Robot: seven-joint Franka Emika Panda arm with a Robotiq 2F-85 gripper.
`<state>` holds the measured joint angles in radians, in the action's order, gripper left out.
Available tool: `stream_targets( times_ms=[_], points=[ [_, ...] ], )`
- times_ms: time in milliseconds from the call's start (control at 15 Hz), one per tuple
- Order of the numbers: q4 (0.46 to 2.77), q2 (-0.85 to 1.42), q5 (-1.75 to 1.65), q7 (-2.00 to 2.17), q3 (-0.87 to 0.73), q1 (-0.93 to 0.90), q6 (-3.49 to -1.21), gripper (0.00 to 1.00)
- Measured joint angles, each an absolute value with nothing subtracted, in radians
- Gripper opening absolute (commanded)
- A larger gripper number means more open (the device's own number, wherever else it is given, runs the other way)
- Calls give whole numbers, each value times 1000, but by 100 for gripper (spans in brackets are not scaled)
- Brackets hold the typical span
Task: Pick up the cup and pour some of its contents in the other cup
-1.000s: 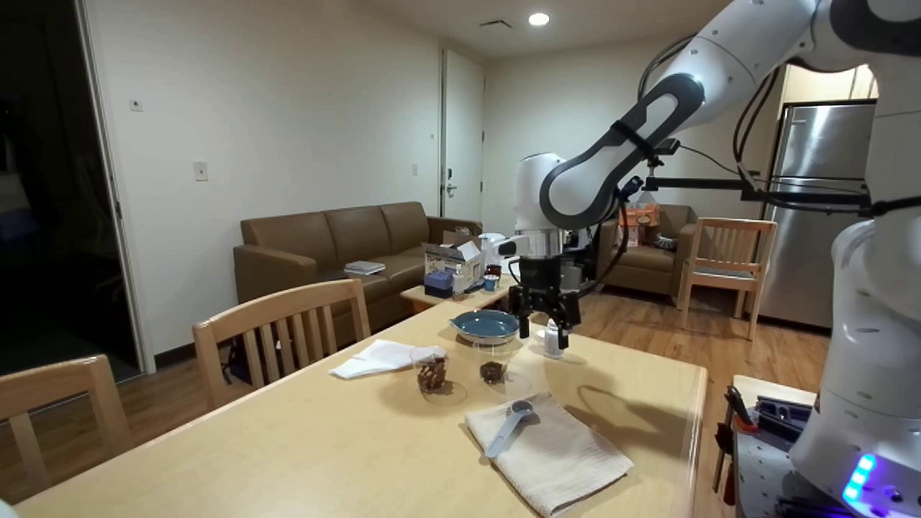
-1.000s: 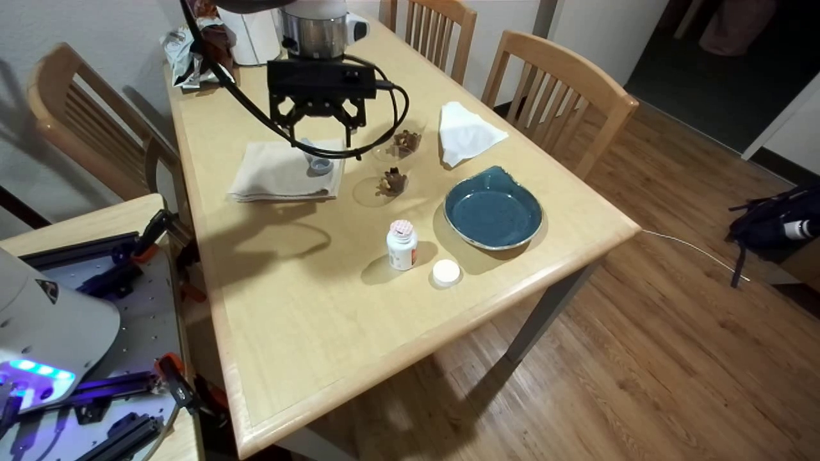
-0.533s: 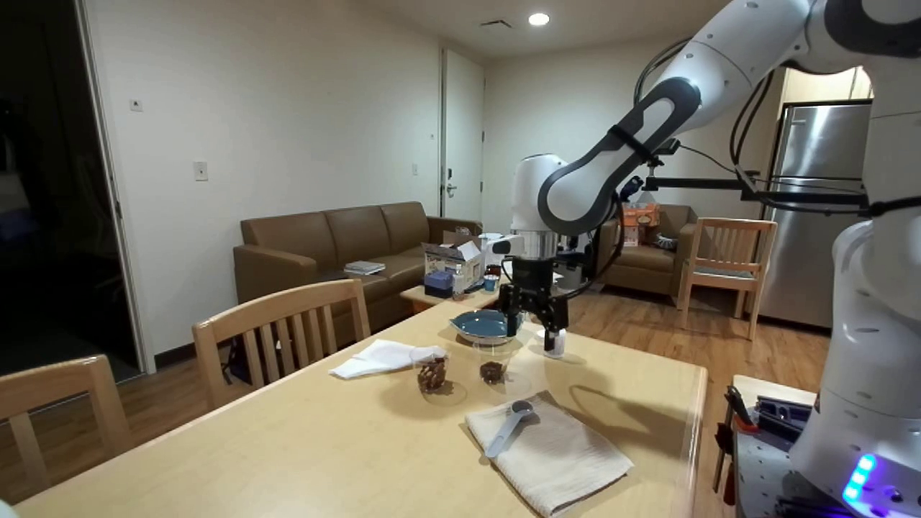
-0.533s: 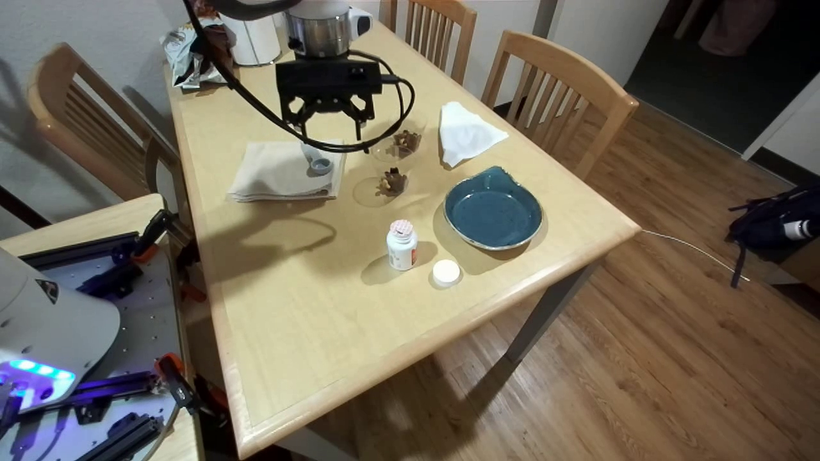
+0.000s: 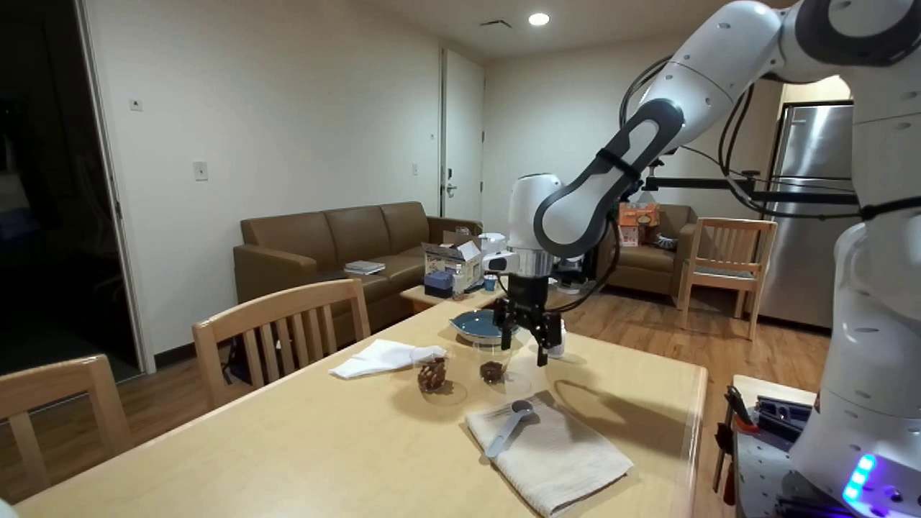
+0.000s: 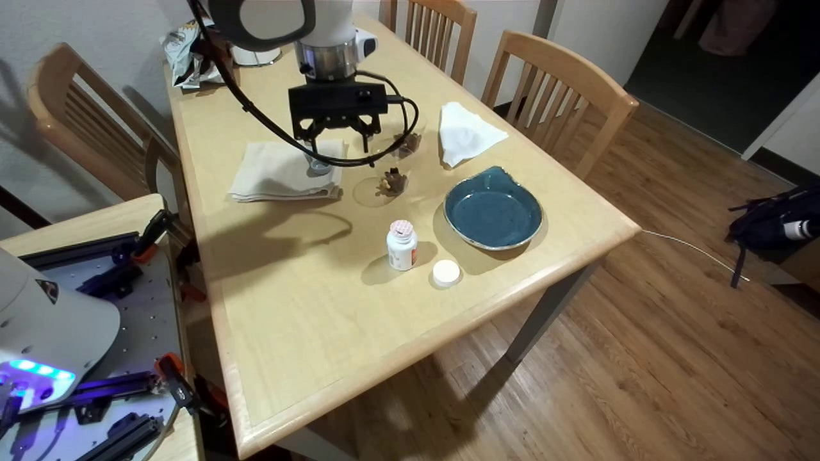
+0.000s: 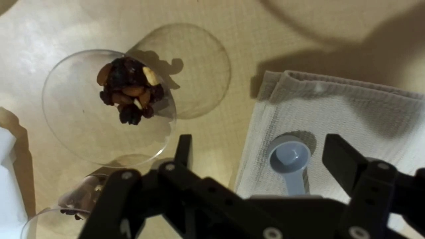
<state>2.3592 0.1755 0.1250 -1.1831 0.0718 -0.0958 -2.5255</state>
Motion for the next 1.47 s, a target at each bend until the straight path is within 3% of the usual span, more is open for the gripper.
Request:
stream_targets(
  times_ms=[1133, 1200, 1267, 1467],
  points=[
    [2281, 293, 96, -1245, 113, 11, -2625, 100],
    [2272, 303, 96, -1249, 120, 17, -2625, 75],
    [2263, 312, 96, -1251, 126, 21, -2625, 74],
    [2246, 330, 96, -1254, 136, 32, -2625, 54]
  ],
)
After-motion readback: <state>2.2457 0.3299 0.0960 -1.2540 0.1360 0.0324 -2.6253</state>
